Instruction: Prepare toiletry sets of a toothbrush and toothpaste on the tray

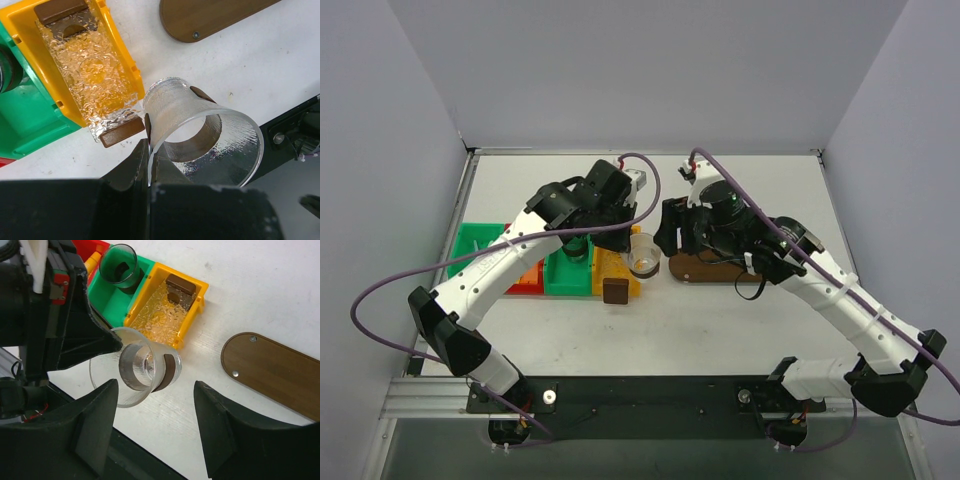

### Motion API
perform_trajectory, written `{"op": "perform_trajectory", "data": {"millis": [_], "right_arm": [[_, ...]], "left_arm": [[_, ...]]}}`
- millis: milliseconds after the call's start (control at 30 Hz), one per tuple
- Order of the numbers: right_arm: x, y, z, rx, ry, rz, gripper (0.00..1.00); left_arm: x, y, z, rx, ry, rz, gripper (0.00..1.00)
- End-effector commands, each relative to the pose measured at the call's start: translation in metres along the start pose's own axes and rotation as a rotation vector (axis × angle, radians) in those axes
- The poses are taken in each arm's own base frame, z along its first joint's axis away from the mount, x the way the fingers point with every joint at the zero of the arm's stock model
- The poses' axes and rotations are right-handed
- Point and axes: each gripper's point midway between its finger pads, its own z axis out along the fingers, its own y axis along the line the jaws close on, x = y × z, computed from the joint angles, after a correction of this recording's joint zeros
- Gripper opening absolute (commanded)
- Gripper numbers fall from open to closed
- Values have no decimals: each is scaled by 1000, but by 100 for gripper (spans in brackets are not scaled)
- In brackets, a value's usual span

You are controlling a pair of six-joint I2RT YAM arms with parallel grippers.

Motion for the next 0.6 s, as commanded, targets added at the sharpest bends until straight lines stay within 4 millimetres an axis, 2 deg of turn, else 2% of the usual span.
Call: {"op": "perform_trajectory", "data": {"millis": [0,567], "right_arm": [[16,-12,12,83,42,-15,56],[44,-17,45,138,164,-107,36]], "left_arm": [[-31,-27,-19,104,-131,-38,0],[-36,-39,-20,148,-139,-54,0]]}}
